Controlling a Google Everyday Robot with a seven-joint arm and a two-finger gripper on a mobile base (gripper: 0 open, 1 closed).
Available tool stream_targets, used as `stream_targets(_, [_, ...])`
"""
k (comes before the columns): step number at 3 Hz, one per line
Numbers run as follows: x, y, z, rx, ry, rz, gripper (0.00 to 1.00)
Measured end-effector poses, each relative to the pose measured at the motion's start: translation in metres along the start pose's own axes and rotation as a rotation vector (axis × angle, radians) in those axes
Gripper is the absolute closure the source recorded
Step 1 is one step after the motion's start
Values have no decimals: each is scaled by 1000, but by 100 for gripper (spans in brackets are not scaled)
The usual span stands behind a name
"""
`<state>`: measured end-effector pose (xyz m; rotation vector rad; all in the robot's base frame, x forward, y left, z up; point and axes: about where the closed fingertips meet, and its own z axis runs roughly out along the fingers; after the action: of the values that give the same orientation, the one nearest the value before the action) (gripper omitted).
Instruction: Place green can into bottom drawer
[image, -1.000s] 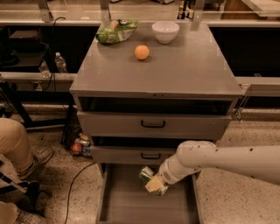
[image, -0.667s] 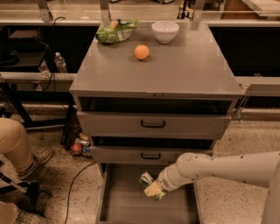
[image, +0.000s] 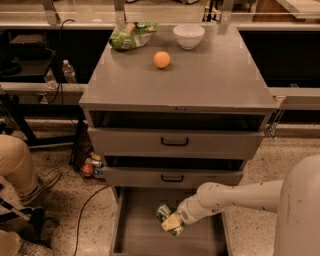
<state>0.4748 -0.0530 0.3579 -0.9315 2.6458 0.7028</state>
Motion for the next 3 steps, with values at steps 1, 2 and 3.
stream_targets(1, [6, -14, 23, -4, -42, 57, 100])
stream_targets(2, [3, -35, 53, -5, -69, 95, 100])
stream_targets(3, [1, -51, 125, -34, -58, 150, 100])
